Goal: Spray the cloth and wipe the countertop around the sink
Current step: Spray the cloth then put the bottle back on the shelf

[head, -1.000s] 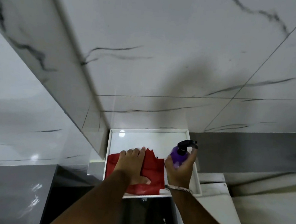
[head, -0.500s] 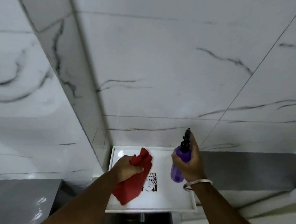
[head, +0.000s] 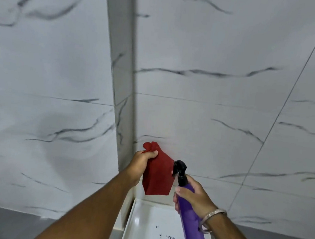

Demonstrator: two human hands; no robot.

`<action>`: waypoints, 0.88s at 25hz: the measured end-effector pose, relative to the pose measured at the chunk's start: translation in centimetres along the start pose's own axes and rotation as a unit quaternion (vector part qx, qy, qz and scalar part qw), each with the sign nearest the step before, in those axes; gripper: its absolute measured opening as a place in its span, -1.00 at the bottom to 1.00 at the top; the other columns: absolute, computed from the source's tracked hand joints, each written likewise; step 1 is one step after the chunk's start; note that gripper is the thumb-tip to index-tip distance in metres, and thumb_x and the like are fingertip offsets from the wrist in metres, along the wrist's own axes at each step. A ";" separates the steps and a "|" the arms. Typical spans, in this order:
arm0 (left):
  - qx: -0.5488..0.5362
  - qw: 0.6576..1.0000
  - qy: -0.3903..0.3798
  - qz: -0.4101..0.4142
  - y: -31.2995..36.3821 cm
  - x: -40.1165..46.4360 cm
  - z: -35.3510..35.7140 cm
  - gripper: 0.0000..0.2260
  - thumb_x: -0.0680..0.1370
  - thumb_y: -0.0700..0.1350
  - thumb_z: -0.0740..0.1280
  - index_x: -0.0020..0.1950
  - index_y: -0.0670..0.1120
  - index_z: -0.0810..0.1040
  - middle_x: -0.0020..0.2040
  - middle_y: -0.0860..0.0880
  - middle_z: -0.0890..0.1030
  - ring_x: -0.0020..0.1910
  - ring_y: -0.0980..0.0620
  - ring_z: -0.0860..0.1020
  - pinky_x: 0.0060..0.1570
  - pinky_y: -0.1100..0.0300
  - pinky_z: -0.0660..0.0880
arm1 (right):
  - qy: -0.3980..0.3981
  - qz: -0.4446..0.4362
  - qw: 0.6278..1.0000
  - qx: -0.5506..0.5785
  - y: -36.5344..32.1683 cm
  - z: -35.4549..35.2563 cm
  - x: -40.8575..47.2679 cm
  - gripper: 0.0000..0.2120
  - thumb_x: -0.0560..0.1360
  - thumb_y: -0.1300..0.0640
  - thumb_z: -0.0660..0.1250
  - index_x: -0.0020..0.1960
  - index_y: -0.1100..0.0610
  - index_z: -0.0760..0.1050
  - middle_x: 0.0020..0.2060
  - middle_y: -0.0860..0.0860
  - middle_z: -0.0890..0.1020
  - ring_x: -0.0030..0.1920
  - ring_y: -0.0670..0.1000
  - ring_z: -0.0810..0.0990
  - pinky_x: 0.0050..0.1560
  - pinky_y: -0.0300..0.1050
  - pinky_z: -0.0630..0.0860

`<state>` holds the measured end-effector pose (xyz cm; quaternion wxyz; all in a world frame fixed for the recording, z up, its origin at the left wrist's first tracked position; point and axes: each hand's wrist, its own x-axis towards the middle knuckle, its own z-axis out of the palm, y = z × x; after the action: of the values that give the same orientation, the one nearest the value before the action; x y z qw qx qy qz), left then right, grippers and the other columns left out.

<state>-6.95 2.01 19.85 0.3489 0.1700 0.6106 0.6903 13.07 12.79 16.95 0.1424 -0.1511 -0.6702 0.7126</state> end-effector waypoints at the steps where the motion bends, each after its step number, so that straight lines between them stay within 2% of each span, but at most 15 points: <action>1: 0.001 1.000 -0.004 0.011 1.0 -0.2 0.1 -0.83 0.56 -0.12 0.38 0.04 -0.18 0.69 -0.05 -0.14 0.75 -0.08 -0.07 0.72 -0.17 0.19 0.58 | -0.012 -0.008 1.000 -0.002 -0.3 0.1 -0.2 -0.69 0.37 0.04 0.47 0.09 0.02 0.54 -0.32 0.20 0.61 -0.36 0.18 0.57 -0.31 0.00 0.56; 3: 0.002 1.000 -0.008 0.022 2.8 -0.4 0.2 -0.80 0.56 -0.12 0.39 0.10 -0.20 0.67 0.00 -0.15 0.74 -0.01 -0.10 0.71 -0.08 0.14 0.58 | -0.020 -0.025 0.999 -0.001 -0.5 0.2 -0.6 -0.69 0.37 0.05 0.48 0.09 0.00 0.55 -0.31 0.20 0.61 -0.35 0.17 0.58 -0.30 0.00 0.56; 6: 0.012 0.999 -0.014 0.042 5.2 -0.9 0.7 -0.76 0.56 -0.10 0.39 0.15 -0.20 0.65 0.05 -0.16 0.73 0.00 -0.09 0.70 -0.12 0.15 0.58 | -0.034 -0.029 0.999 -0.004 -0.3 0.4 -1.2 -0.65 0.40 0.07 0.46 0.17 -0.05 0.53 -0.28 0.21 0.63 -0.32 0.21 0.59 -0.25 0.03 0.58; 9: 0.016 0.998 -0.012 0.058 6.6 -1.1 1.0 -0.76 0.56 -0.07 0.40 0.15 -0.19 0.66 0.03 -0.13 0.74 0.01 -0.09 0.71 -0.08 0.12 0.57 | -0.027 -0.035 0.999 -0.012 0.6 0.6 -1.8 -0.72 0.41 0.09 0.45 0.11 -0.01 0.54 -0.30 0.22 0.62 -0.34 0.20 0.57 -0.25 0.07 0.58; 11: 0.013 0.998 -0.006 0.065 7.0 -1.2 1.0 -0.76 0.56 -0.07 0.40 0.14 -0.17 0.66 0.00 -0.11 0.75 0.00 -0.08 0.71 -0.07 0.09 0.56 | -0.016 -0.030 0.999 -0.006 1.3 0.7 -2.1 -0.66 0.40 0.06 0.47 0.16 -0.07 0.53 -0.29 0.21 0.63 -0.34 0.20 0.58 -0.26 0.05 0.57; 15: 0.017 0.998 -0.005 0.067 7.1 -1.2 1.0 -0.73 0.54 -0.02 0.43 0.16 -0.13 0.65 0.01 -0.08 0.75 0.01 -0.07 0.71 -0.03 0.05 0.57 | -0.032 -0.030 0.999 -0.004 1.8 0.5 -2.1 -0.72 0.39 0.01 0.49 0.06 -0.01 0.55 -0.30 0.21 0.61 -0.35 0.20 0.58 -0.27 0.08 0.57; 17: 0.015 0.998 -0.007 0.065 7.0 -1.3 1.1 -0.72 0.53 -0.02 0.44 0.17 -0.14 0.65 0.02 -0.09 0.75 0.02 -0.07 0.71 -0.01 0.03 0.58 | -0.028 -0.026 0.999 0.013 1.5 0.4 -2.0 -0.64 0.38 -0.05 0.51 0.14 -0.05 0.55 -0.28 0.21 0.62 -0.34 0.21 0.59 -0.27 0.07 0.57; 22: 0.015 0.998 -0.005 0.062 6.7 -1.7 1.5 -0.72 0.55 -0.02 0.42 0.19 -0.14 0.65 0.04 -0.09 0.74 0.04 -0.08 0.71 0.10 0.00 0.58 | -0.039 -0.034 0.998 0.027 -1.0 -0.2 -0.9 -0.66 0.39 -0.10 0.49 0.07 0.04 0.54 -0.27 0.21 0.63 -0.33 0.21 0.60 -0.27 0.03 0.56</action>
<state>-6.60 1.81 26.94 0.3058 0.2161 0.6073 0.7007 13.98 12.70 17.91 0.1442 -0.0968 -0.6604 0.7306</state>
